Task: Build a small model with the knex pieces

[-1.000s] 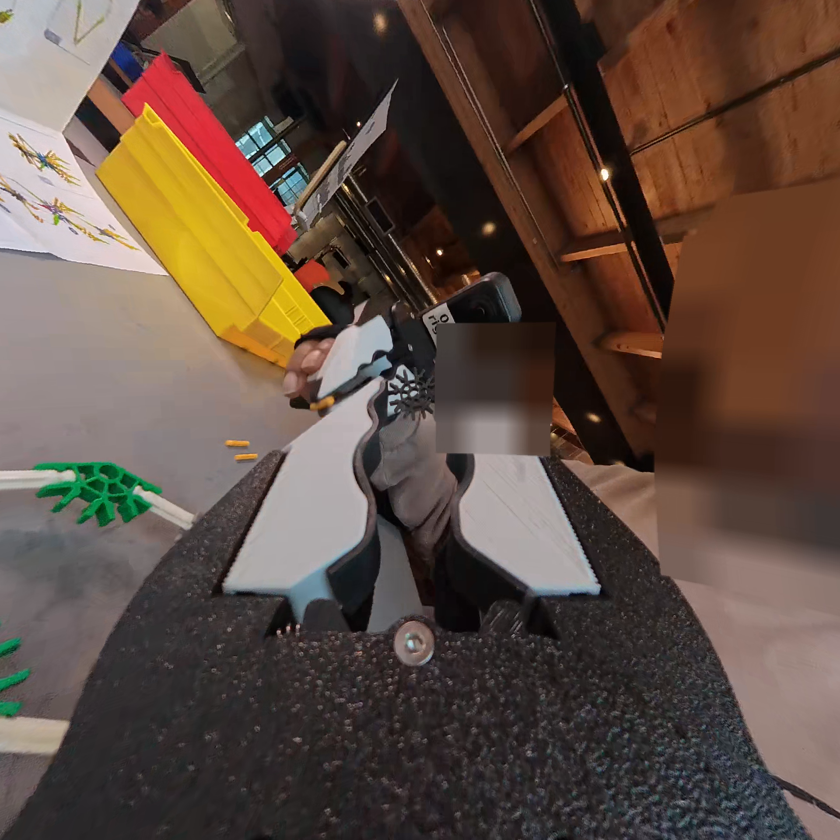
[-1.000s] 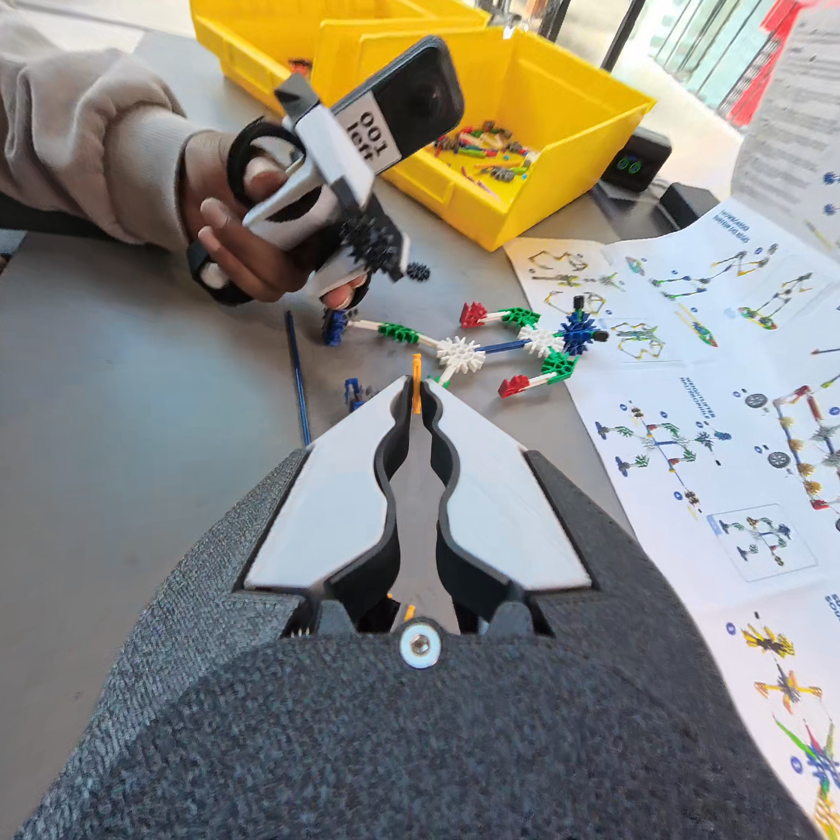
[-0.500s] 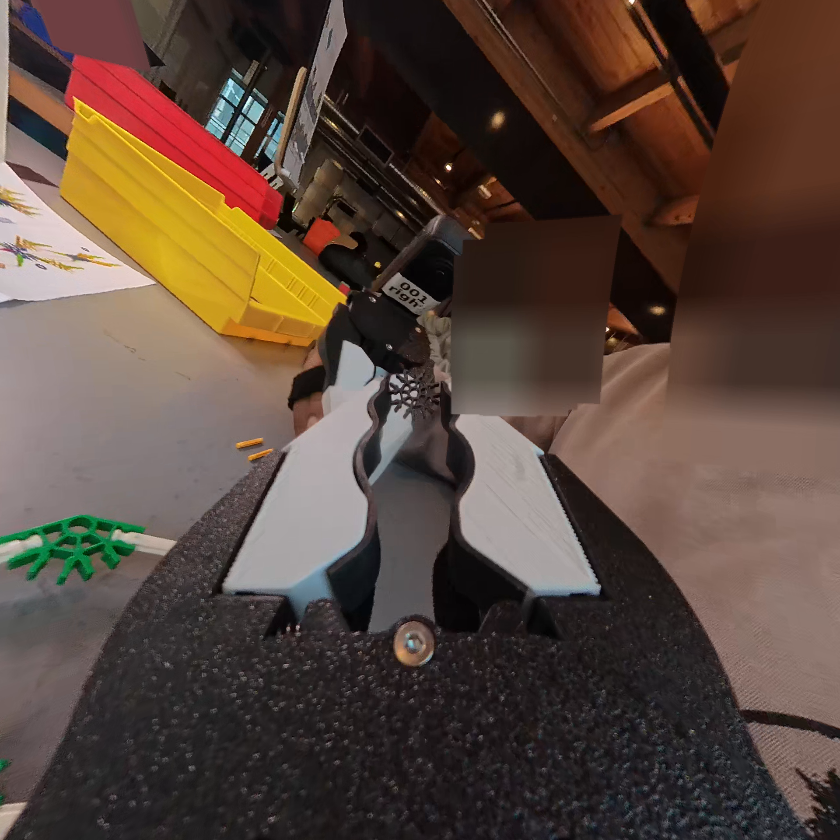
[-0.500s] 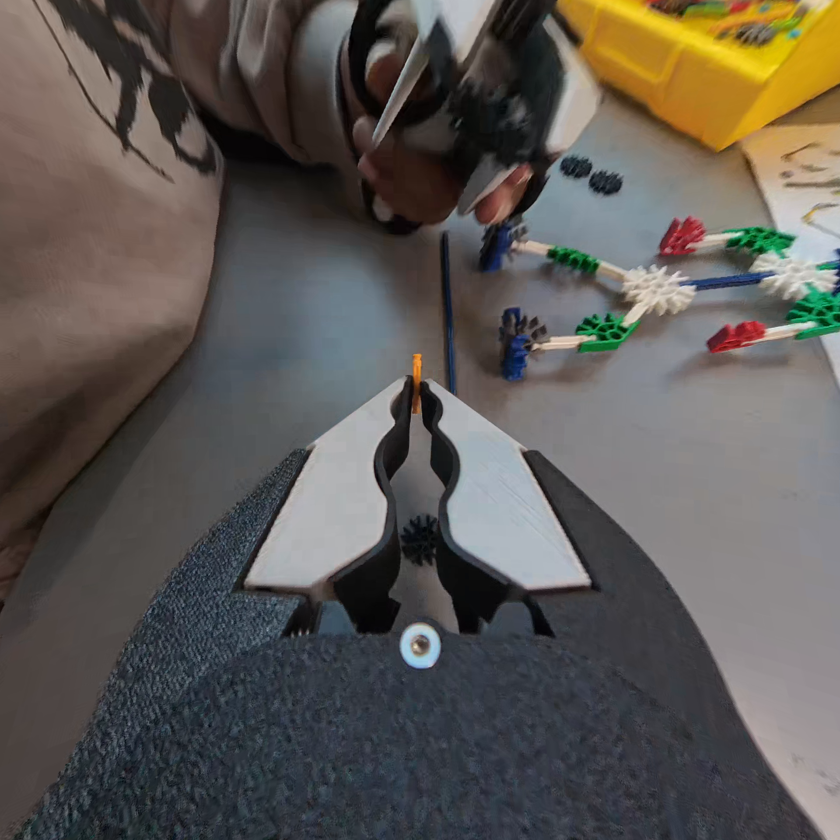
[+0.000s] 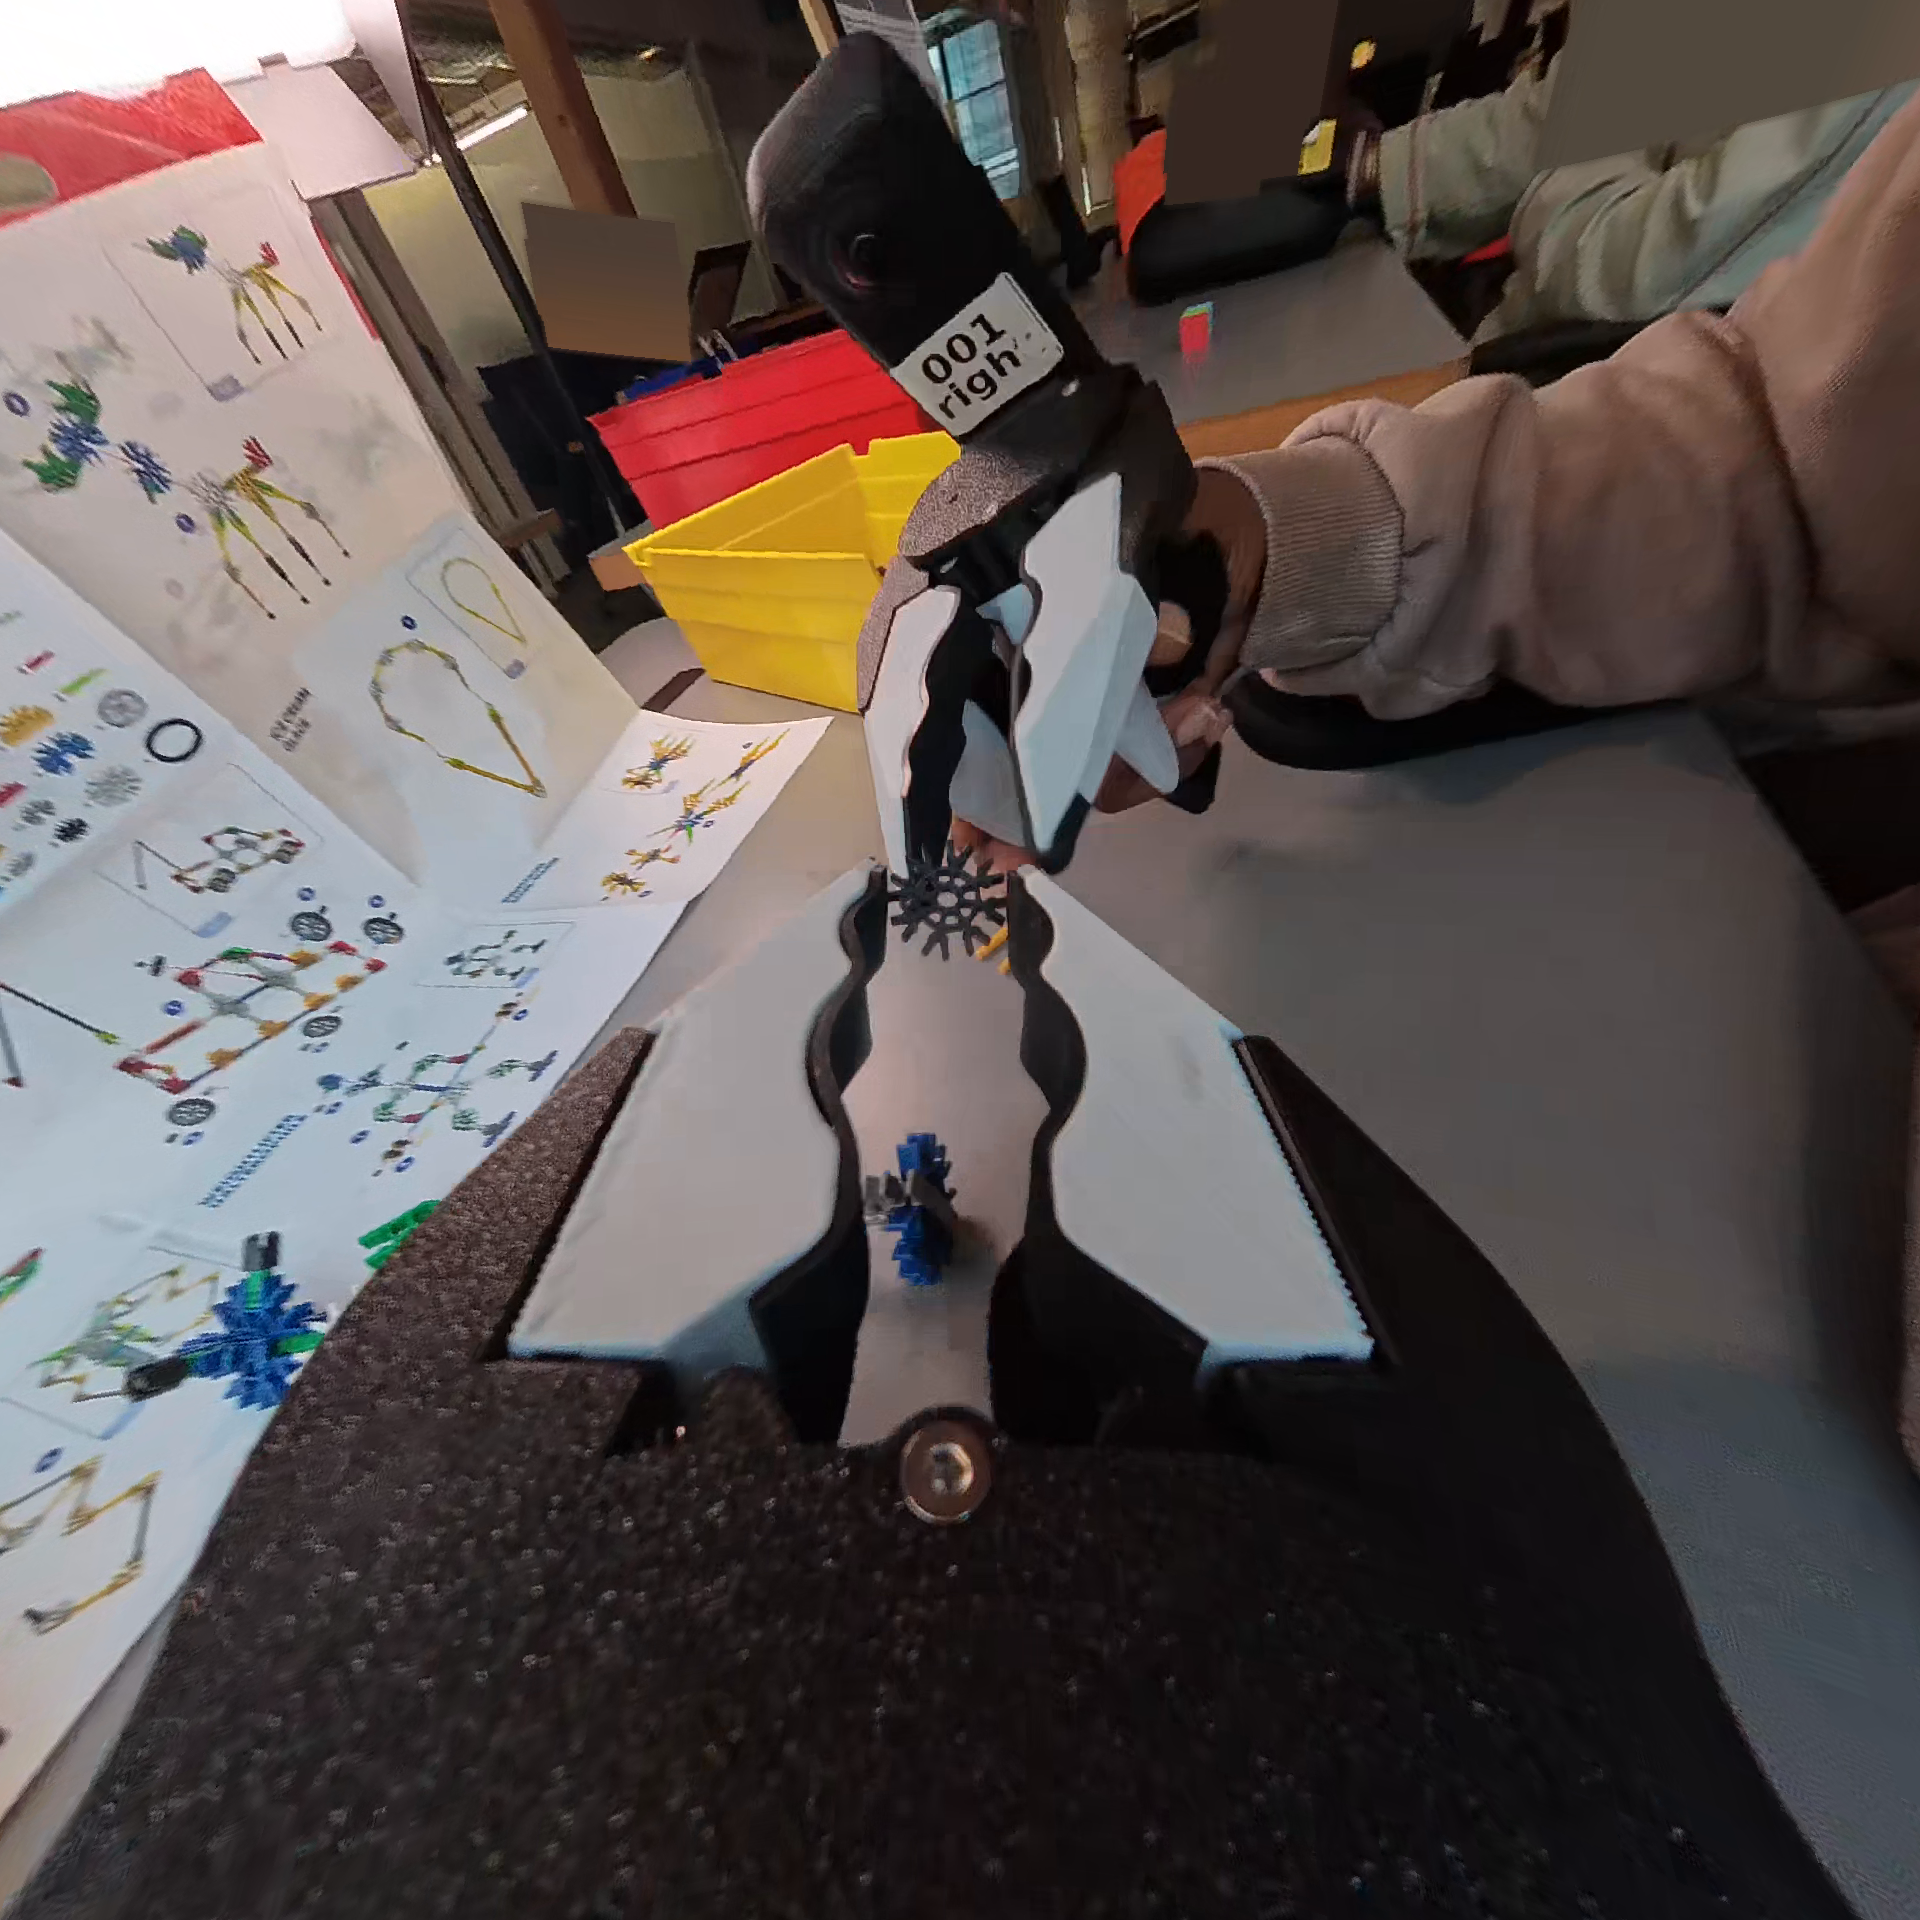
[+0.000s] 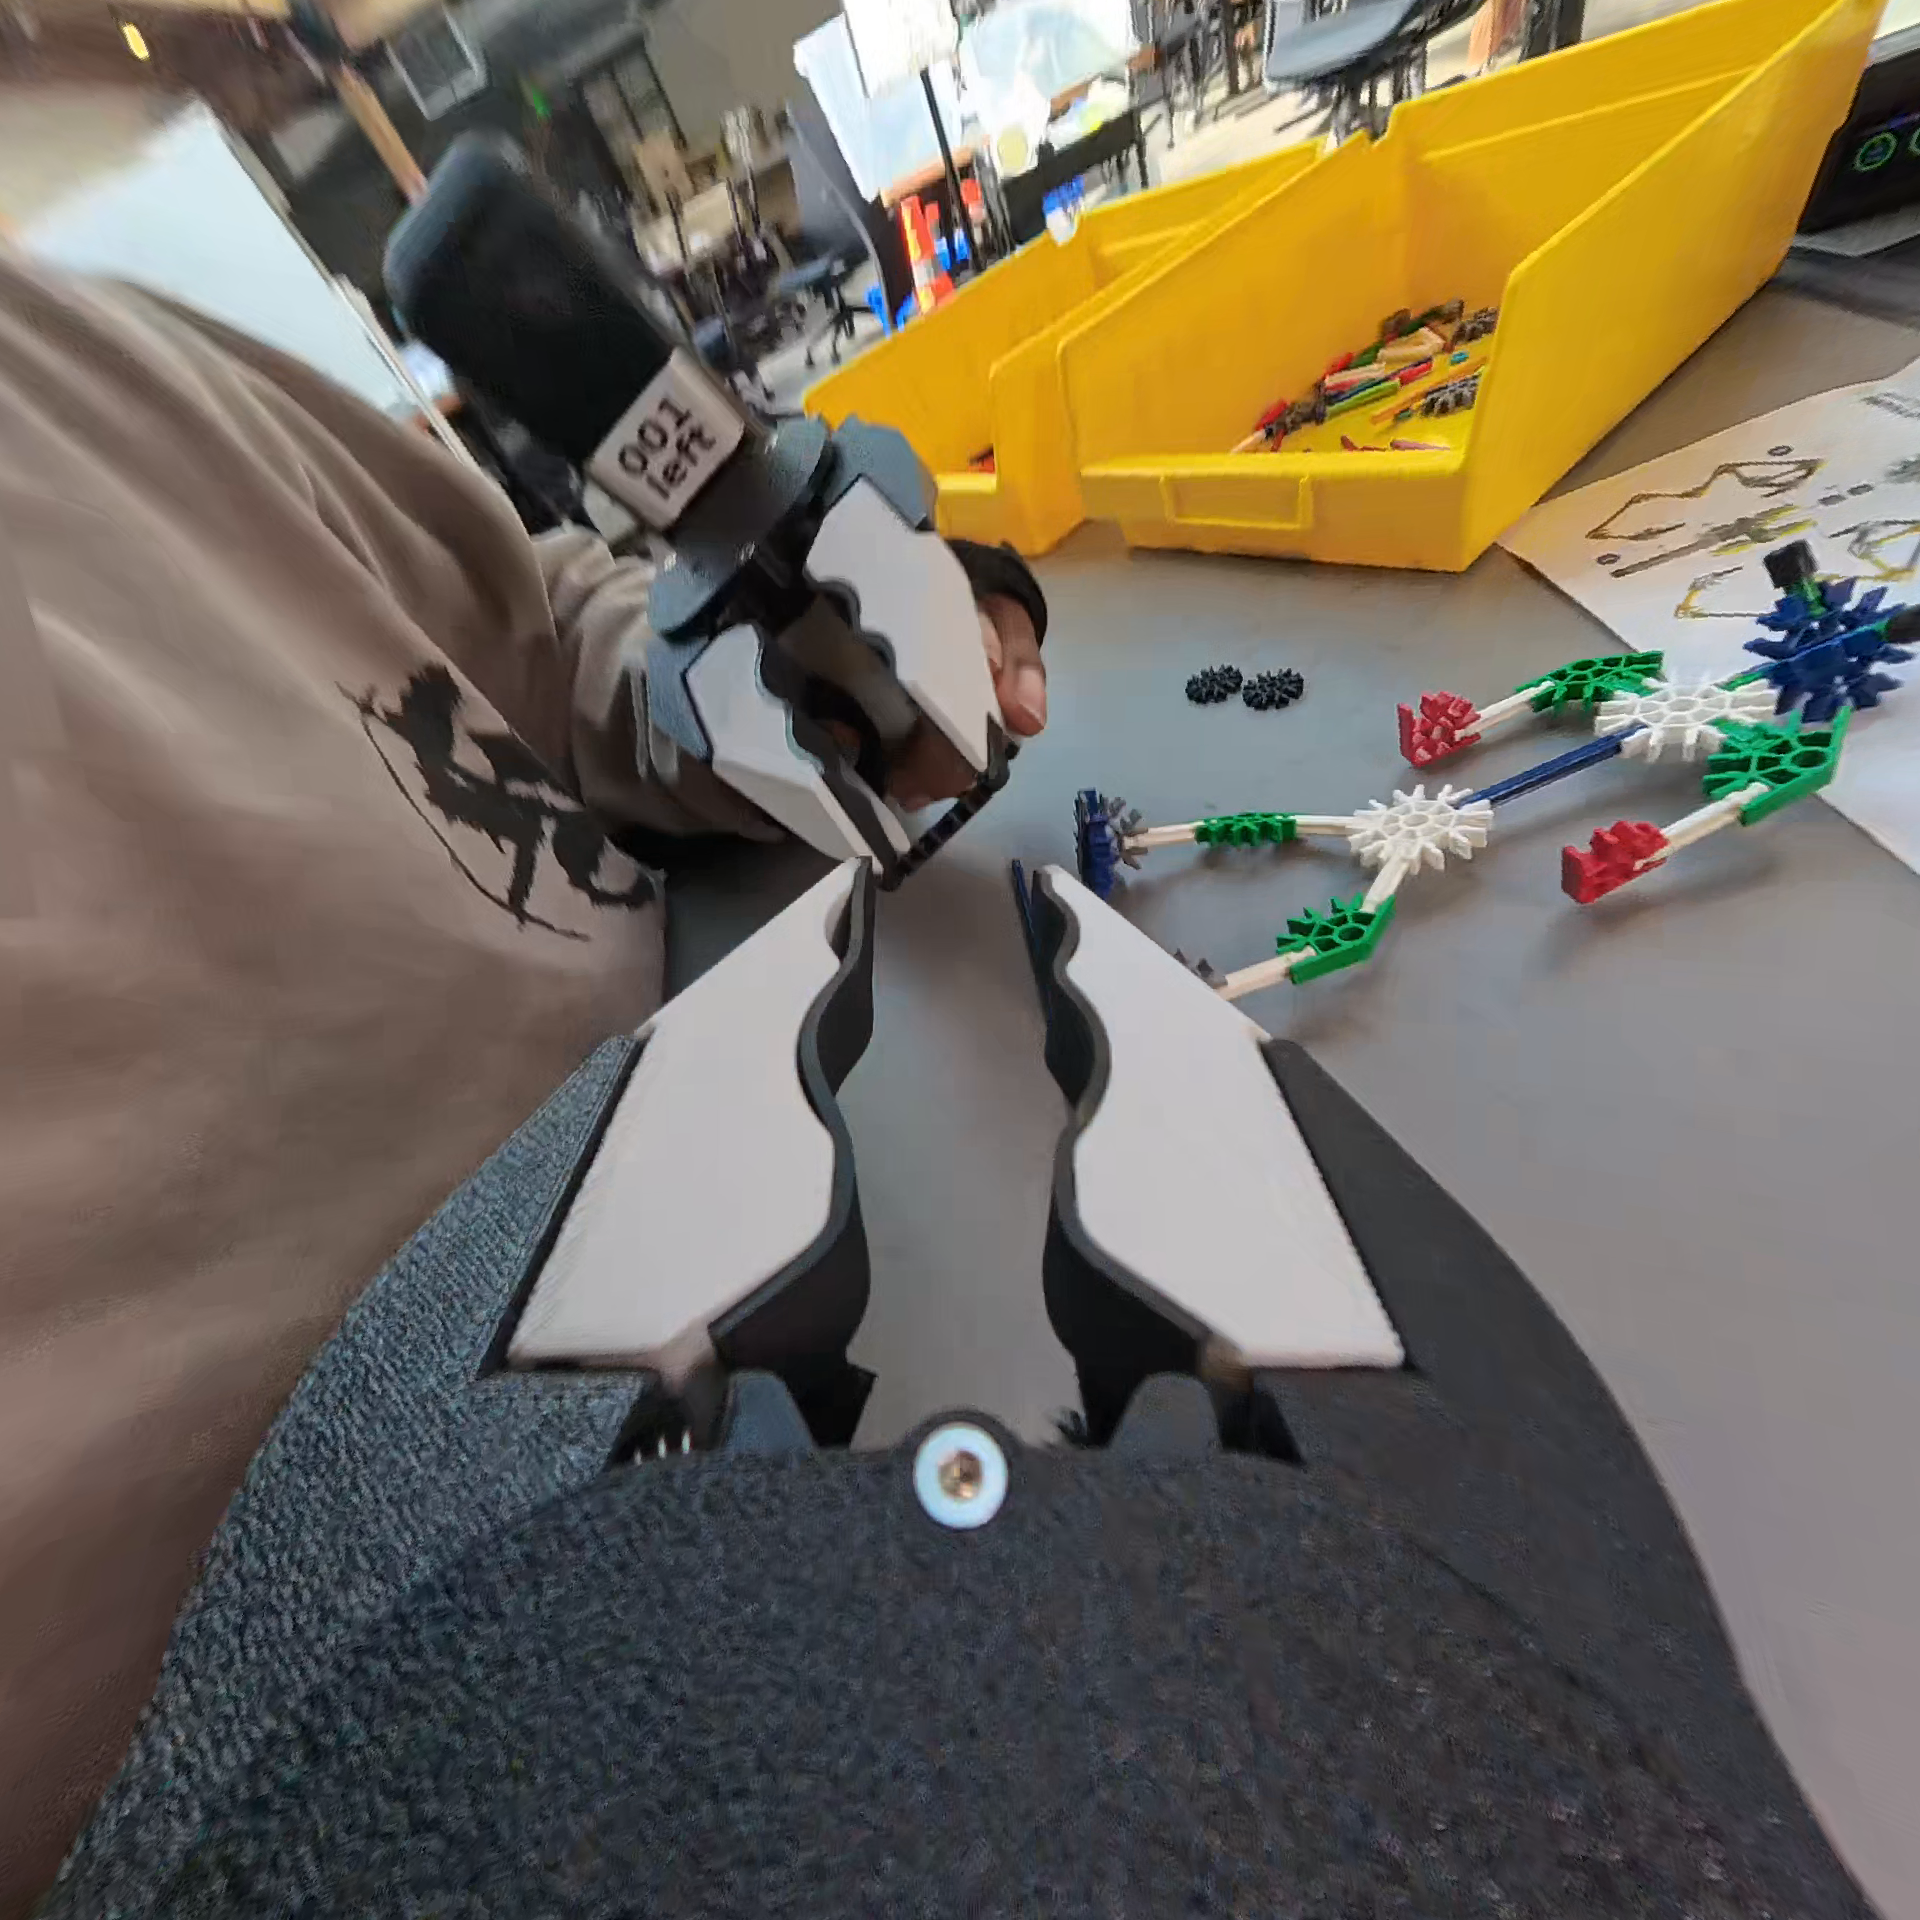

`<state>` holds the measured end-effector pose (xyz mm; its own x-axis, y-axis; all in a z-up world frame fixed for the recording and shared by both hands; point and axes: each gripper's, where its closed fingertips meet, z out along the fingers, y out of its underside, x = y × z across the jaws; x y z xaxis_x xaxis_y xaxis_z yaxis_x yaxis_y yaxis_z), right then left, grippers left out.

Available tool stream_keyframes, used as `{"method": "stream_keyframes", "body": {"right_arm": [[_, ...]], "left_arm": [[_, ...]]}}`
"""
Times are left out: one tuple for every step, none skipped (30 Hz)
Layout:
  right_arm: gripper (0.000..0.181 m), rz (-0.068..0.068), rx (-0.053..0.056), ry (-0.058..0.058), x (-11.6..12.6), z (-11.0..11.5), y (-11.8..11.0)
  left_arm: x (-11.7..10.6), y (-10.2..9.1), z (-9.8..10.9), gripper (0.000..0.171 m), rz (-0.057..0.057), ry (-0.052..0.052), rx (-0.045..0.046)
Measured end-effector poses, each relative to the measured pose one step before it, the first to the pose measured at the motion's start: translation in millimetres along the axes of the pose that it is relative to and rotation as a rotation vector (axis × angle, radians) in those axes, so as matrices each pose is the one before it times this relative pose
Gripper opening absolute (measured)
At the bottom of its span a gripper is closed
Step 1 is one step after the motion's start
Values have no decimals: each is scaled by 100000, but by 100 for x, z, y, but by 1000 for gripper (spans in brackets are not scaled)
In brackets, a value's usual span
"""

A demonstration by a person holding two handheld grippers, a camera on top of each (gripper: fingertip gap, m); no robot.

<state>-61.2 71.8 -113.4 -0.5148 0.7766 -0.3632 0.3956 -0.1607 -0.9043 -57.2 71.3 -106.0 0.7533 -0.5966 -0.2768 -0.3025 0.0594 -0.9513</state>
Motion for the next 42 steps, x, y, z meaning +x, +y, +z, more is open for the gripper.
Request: {"method": "stream_keyframes", "body": {"right_arm": [[29,5754,4603,-2560,-54,128,-477],[27,4815,3174,-3453,-276,209,-261],[21,3997,1108,-1490,-48,286,38],[13,2156,-1212,804,220,331,392],[6,-900,-1704,1811,261,305,466],[5,-1764,627,2085,241,125,46],[5,-1028,276,369,12,-9,-52],[2,-1683,1188,-756,-192,-90,-242],[2,-3017,1961,37,-117,-202,-390],[2,-3517,1538,-47,-143,-259,-351],[2,-3601,1493,-176,-186,-251,-370],[2,-3454,2120,-58,-203,-217,-455],[2,-2730,2527,82,-183,-127,-492],[2,-2115,2482,281,-151,-27,-448],[2,-2015,1652,184,-187,78,-247],[2,-2207,1013,-63,-235,150,-116],[2,-1869,671,390,-151,189,-37],[2,-1415,614,1286,41,127,-28],[2,-992,875,1206,97,52,-70],[2,-521,583,896,112,6,-40],[2,-64,-153,732,107,30,63],[2,-104,-60,1557,220,49,41],[1,-400,509,1116,139,44,-31],[2,296,396,-113,-40,46,-14],[2,1072,-19,-472,-55,68,35],[2,710,-19,82,15,80,63],[2,173,-187,56,-20,110,93],[3,-17,-254,72,-39,103,111],[2,236,1033,1044,160,-25,-122],[2,449,-770,125,45,40,115],[3,62,-670,92,34,50,150],[4,145,-647,-230,-21,66,147],[4,344,-1329,-459,-31,27,212],[5,-605,-2546,-168,46,-57,283],[9,-2667,-3963,1295,241,-168,406],[13,-3943,-5049,2452,445,-285,511],[13,-3091,-6973,1295,355,-344,843],[14,-1748,-9586,-789,109,-271,1351],[15,-1939,-10755,-580,37,-96,1688],[15,-3401,-10207,242,-6,119,1738],[15,-3998,-10214,71,-199,327,1734],[15,-4489,-8571,1951,-8,479,1370]], "left_arm": [[-56,46,-21,21,4628,-2010,-1202],[-9,83,-7,21,4121,-1621,-1266],[-41,149,35,22,3406,-1711,-1530],[-39,167,35,21,2845,-1476,-1558],[27,140,29,22,2398,-829,-1203],[-20,166,0,21,2148,-945,-1057],[-86,84,-9,22,1798,-1056,-290],[-69,-114,-41,22,-136,-450,1130],[-226,-236,-92,21,-3998,-128,2159],[-315,-403,-210,24,-7965,1024,3484],[-287,-509,-267,26,-11094,2903,4099],[-152,-518,-249,26,-13663,4965,3978],[20,-411,-172,26,-15136,6570,3197],[-5,-286,-103,25,-14891,6045,2527],[-77,-263,-68,23,-12592,4745,2764],[33,-240,-53,20,-9471,4356,3026],[94,-181,-41,17,-6713,3594,2638],[192,-136,-26,14,-4316,3099,1953],[255,-72,-16,7,-2200,2559,951],[122,-19,13,2,-285,924,41],[-52,1,-29,1,974,-700,-387],[-86,18,-23,1,1104,-822,-452],[-3,15,-27,6,106,116,-25],[28,-63,-31,8,-1083,731,590],[-79,-6,2,8,-1275,301,338],[-164,121,64,8,-257,-559,-473],[-113,216,127,8,737,-504,-980],[-29,124,102,8,540,-102,-373],[-34,-48,8,8,-301,24,490],[-83,-13,-55,5,-804,-81,-71],[-116,36,-61,3,-495,-386,-441],[-95,45,-66,2,-95,-328,-279],[-60,86,-60,2,-862,142,-484],[-82,88,-67,2,-1950,426,-671],[-152,-66,-137,1,-2076,112,21],[-211,-130,-211,1,-1877,-264,32],[-311,-38,-220,1,-1383,-921,-998],[-395,121,-192,2,-510,-1604,-1956],[-399,302,-109,2,-236,-1652,-3096],[-381,420,-28,1,-524,-1619,-3520],[-378,351,5,2,-891,-1711,-2713],[-174,408,73,2,-1637,-313,-2722]]}}
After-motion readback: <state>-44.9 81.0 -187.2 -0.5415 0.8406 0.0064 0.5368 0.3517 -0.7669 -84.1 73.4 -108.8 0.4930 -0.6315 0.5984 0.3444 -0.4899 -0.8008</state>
